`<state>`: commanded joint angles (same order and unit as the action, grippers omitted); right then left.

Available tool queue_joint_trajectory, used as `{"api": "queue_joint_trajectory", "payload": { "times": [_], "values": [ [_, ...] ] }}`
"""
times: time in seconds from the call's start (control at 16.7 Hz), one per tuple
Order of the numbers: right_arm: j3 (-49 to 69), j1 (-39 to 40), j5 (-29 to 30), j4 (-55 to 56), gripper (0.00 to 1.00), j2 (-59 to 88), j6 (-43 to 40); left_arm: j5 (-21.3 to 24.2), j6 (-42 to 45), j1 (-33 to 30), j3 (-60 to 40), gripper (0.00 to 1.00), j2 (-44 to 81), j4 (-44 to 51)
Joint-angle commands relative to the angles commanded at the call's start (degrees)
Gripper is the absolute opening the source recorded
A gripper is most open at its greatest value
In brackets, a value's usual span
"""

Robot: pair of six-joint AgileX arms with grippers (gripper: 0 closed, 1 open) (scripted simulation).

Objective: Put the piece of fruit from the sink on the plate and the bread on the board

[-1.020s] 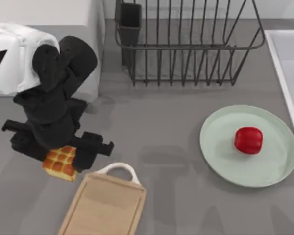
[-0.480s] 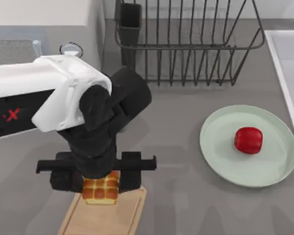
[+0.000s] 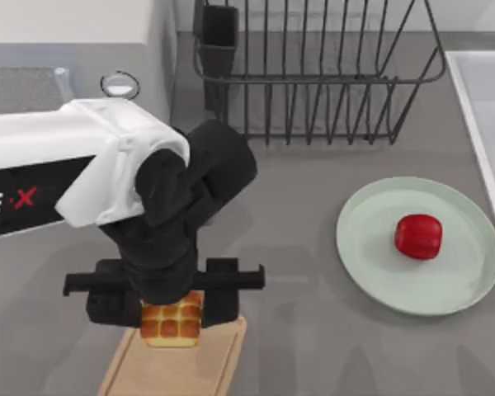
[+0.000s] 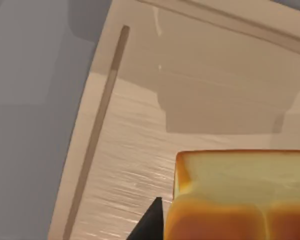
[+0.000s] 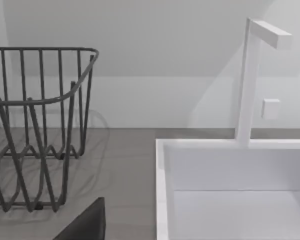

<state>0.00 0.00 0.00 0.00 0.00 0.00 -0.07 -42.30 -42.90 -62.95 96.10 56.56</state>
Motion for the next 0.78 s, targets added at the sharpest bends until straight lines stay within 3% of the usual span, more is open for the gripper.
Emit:
{"api": "queue_joint_trajectory", "payload": {
  "times": [0.78],
  "values": [
    [0.0, 0.0, 0.0, 0.0, 1.00, 0.0, 0.0, 0.0, 0.0, -0.1, 4.9, 0.00, 2.8, -7.9]
  ]
}}
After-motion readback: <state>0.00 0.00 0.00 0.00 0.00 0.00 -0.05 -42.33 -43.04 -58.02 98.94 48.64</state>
